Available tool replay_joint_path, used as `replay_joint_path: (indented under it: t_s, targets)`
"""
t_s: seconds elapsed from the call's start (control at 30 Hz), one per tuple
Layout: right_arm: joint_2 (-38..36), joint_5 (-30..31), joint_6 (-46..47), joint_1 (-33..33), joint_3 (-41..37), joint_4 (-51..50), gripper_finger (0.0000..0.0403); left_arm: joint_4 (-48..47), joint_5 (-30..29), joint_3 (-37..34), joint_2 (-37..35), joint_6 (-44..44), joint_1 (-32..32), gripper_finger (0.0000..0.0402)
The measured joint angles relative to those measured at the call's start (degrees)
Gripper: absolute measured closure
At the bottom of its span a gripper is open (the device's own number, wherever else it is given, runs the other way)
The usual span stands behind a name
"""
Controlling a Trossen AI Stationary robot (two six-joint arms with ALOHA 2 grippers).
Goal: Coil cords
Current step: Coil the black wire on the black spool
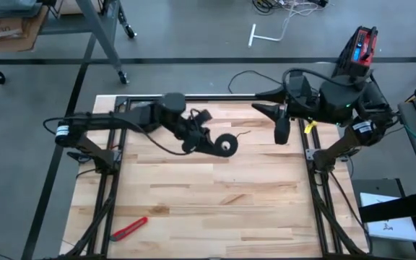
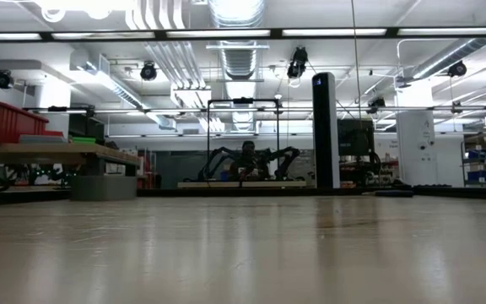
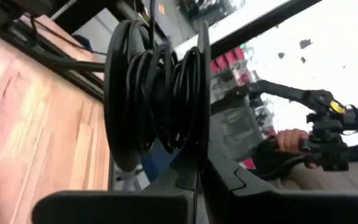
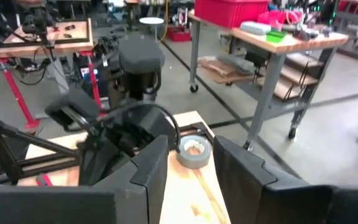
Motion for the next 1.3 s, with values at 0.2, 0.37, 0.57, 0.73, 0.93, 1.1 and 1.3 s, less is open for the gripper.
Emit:
replay_joint_path:
  t_s: [0.2, 0.37, 0.57, 0.73, 0.93, 1.1, 1.3]
  targets:
    - [0.4, 0.0, 4.2, 0.0, -0.2, -3.0, 0.027, 22.8, -0.6, -20.3, -0.9, -10.7, 0.1, 0.0402]
    - [0.4, 0.0, 5.6, 0.0, -0.2, -3.0, 0.0277, 40.5, -5.8, -36.2, -0.9, -22.5, 1.1, 0.0402]
    - [0.4, 0.1, 5.5, -0.1, -0.2, -2.5, 0.029, 50.3, -15.6, -51.5, -0.8, -30.8, 1.1, 0.0402]
    - [0.4, 0.2, 6.3, -0.8, -0.2, -2.1, 0.0295, 55.0, -22.2, -58.3, -0.7, -37.7, 0.2, 0.0401]
    - [0.4, 0.1, 7.6, -1.7, -0.2, -2.1, 0.0295, 49.5, -24.4, -60.1, 0.2, -40.9, -1.1, 0.0402]
    - [0.4, 0.1, 7.7, -2.0, -0.2, -2.1, 0.0295, 49.4, -24.1, -60.1, 1.3, -40.0, -1.6, 0.0402]
    - [0.4, 0.1, 7.8, -2.3, -0.2, -2.0, 0.0295, 47.9, -24.0, -60.3, 3.3, -40.2, -1.9, 0.0402]
